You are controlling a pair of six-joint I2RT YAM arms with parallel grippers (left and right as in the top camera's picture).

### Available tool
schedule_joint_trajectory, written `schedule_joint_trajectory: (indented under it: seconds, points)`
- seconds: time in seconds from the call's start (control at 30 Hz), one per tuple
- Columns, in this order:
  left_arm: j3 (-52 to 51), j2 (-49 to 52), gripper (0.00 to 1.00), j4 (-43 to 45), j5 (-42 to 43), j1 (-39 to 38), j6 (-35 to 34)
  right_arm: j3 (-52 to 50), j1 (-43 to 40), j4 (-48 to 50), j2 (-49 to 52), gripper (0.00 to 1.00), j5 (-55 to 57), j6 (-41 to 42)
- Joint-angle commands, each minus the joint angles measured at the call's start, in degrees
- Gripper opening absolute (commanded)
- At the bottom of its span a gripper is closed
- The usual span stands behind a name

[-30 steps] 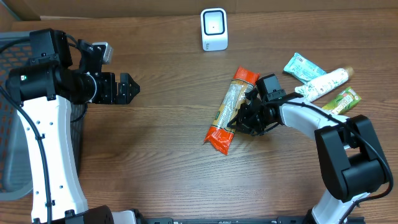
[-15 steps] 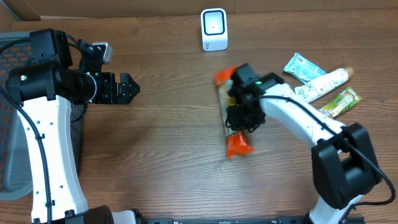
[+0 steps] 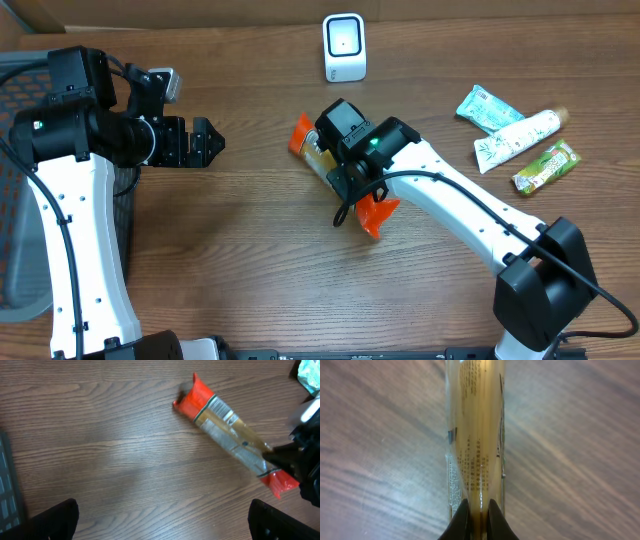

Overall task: Scan the item barcode
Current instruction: 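Raise the spaghetti pack toward the white scanner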

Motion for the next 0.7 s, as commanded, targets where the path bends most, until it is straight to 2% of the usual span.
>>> schedule_joint_trajectory:
  seconds: [0.0, 0.33, 0.67]
  points:
    - [0.7, 0.1, 1.00, 0.1, 0.6, -0.3, 1.3, 2.8, 0.2, 2.3, -6.7, 0.04, 3.4, -0.5]
    - [0.7, 0.1, 1.00, 0.0, 0.6, -0.3, 1.3, 2.8, 0.2, 3.3, -8.9, 0.04, -0.1, -1.8]
    - [0.7, 0.1, 1.00, 0.1, 0.6, -0.3, 1.3, 2.8, 0.2, 9.7, -26.5, 0.04, -2.8, -6.3]
